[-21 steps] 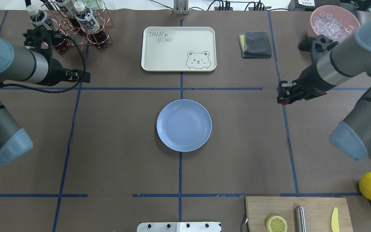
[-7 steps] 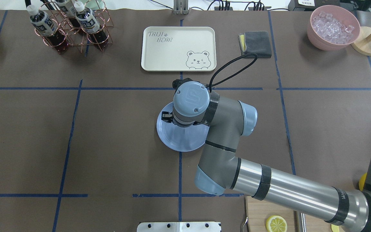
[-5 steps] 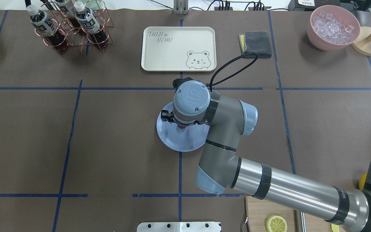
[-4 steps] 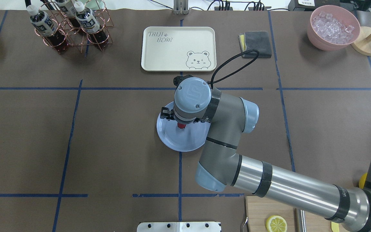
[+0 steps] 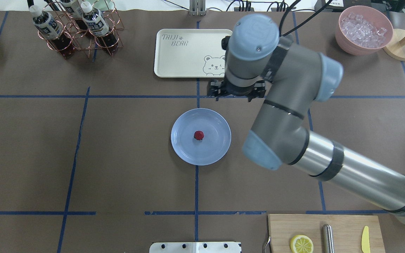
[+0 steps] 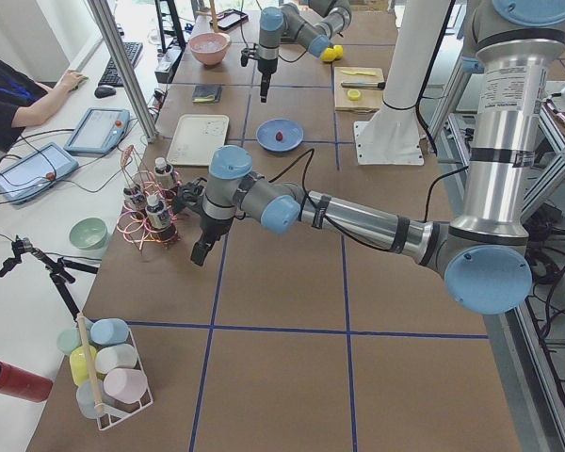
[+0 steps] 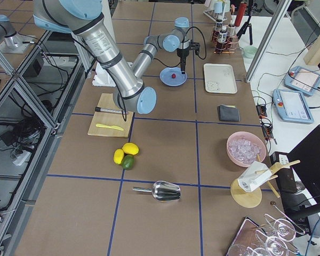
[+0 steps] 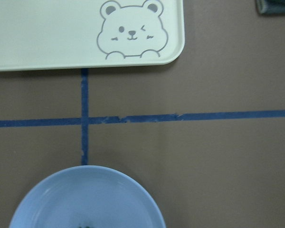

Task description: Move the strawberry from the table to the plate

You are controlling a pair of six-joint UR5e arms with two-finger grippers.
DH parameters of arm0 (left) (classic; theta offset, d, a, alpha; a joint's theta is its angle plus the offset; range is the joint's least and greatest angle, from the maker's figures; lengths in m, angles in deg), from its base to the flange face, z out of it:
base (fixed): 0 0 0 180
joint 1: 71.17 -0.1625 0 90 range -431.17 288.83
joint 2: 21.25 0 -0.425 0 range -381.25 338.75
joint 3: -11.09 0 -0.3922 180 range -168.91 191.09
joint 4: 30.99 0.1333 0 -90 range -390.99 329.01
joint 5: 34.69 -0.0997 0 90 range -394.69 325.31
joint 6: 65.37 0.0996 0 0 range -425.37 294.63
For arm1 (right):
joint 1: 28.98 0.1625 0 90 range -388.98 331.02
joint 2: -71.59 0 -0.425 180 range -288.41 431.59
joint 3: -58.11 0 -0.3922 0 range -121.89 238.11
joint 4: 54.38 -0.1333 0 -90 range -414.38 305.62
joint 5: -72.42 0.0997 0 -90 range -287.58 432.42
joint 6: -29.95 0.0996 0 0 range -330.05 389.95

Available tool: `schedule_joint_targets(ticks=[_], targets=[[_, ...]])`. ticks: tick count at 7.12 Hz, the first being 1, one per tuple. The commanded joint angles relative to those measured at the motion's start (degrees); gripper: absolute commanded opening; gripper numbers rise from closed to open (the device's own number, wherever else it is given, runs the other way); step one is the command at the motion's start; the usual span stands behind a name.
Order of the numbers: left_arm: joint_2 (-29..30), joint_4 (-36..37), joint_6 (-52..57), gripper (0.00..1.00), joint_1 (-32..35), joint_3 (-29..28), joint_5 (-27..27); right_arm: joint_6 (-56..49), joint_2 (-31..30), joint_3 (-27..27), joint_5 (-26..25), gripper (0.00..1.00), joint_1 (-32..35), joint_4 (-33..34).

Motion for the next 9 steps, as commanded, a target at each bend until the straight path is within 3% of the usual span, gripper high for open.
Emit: schedule_joint_targets(ticks=[1, 3, 5, 9], targets=[[-0.01, 0.72, 6.54, 1.0, 4.75, -4.36, 5.66, -20.66, -11.88, -8.65, 13.07, 1.0, 15.08, 3.5], [0.25, 7.8, 13.4, 1.0, 8.8, -5.78, 6.98, -45.87, -23.58, -7.72, 20.68, 1.0, 28.89, 3.49], [-1.32, 8.72, 14.75, 1.0, 9.52, -6.65, 10.06, -67.42, -31.68, -1.25, 27.27, 1.0, 42.09, 3.49], [-5.79, 11.98, 14.75, 1.0, 15.13, -8.94, 10.24, -71.48, -37.78, 1.93, 27.12, 1.0, 46.79, 3.06]])
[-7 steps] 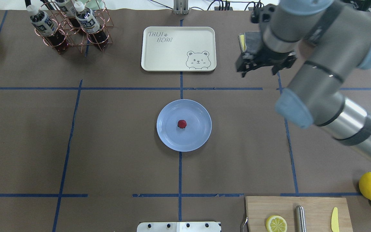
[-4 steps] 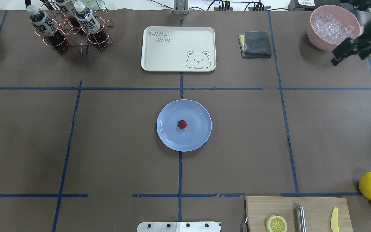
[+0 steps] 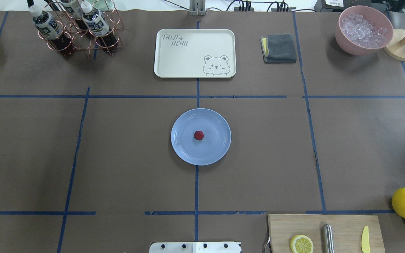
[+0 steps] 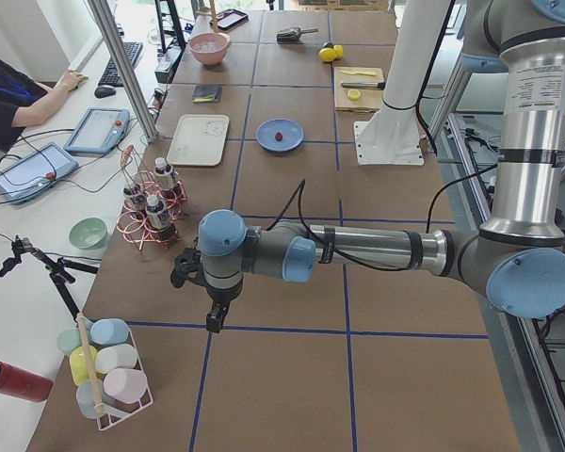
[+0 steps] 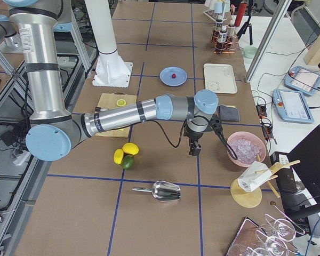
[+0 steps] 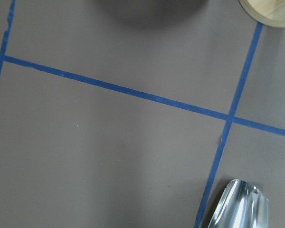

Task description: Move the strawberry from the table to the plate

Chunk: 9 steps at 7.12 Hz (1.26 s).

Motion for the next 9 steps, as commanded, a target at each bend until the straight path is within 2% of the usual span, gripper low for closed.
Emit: schedule_joint_targets(ticks=[1, 3, 5, 9], targets=[[-2.02, 0.76, -0.08, 1.0, 2.24, -1.2, 0.3, -0.24, -1.75, 6.19, 0.55, 1.0, 4.02, -3.66], [-1.06, 2.78, -0.87, 1.0, 2.07, -1.81, 2.23, -0.24, -4.72, 11.22, 0.56, 1.0, 6.58, -14.72], [-1.14, 1.12, -5.77, 1.0, 1.46, -1.02, 2.14, 0.11, -6.05, 11.85, 0.56, 1.0, 8.51, -15.3], [-1.23, -0.91, -5.44, 1.0, 0.23, -0.84, 1.7, 5.64, -5.36, 11.33, 0.2, 1.0, 8.43, -15.56]])
